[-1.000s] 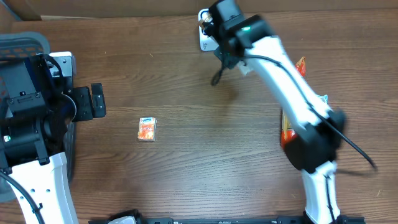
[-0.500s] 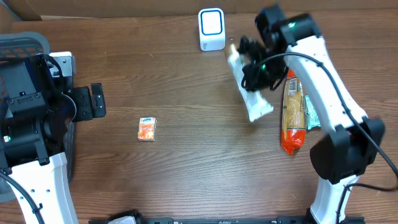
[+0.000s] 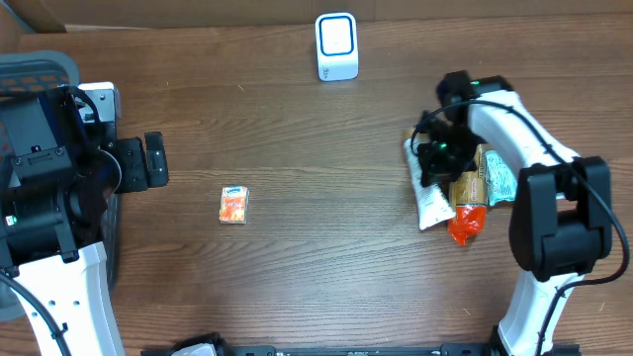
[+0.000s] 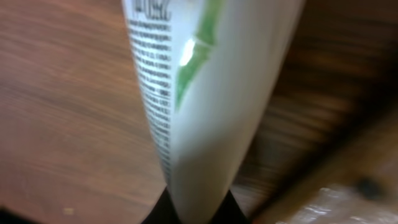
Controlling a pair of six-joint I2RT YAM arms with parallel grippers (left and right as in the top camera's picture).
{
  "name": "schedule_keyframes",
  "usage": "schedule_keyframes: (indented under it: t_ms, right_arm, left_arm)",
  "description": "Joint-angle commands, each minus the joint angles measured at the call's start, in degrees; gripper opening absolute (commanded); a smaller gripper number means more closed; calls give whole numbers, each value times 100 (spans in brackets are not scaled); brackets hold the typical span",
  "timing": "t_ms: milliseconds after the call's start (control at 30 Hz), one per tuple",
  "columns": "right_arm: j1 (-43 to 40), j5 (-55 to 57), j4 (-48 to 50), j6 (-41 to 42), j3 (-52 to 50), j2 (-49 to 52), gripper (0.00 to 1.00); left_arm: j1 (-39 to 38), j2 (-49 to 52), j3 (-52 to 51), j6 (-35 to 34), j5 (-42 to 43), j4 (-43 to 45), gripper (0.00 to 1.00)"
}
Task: Scan the item barcode
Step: 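Carry the white tube right and set it beside the spaghetti, then move the right gripper to the Kleenex pack and grasp it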
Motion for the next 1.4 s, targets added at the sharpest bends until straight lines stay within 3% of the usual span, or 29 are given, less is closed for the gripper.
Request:
schedule_keyframes:
  t_ms: [0,100,167,200,233,400,533,633,767,1067,1367]
  right_arm:
    - [-149,184,-26,129,22,-144,20]
    - [-170,304,-90,129,22,-144,26]
    - [-170,420,-157,131,22,-144,40]
    - [-170,439,-199,129,24,-144,53]
    - [-173,446,-282,127,39,-144,57]
    - [-175,411,-798,258,424,-144,67]
    - [-173,262,-1390,258,1204,-146,82]
    - [-166,-280,-1550,258,1764,-146,84]
    - [-166,-1375,-1185,254,2037,-146,100]
    - [-83,-2946,-214,262,2026,-144,100]
    - [1375,-1375,894,1609,2026,-144,93]
  left_arm:
    - [22,9,79,66,26,9,100]
    - [22,9,79,66,26,9,100]
    - [22,9,79,66,26,9,100]
    - [22,9,79,66,26,9,100]
    - [22,9,79,63,26,9,100]
    - [22,9,79,66,26,9,100]
    - [22,9,79,66,26,9,100]
    - [22,9,79,66,26,9,100]
    - [22,9,79,66,26,9,100]
    - [22,9,79,66,26,9,100]
    - [20,9,79,66,26,9,100]
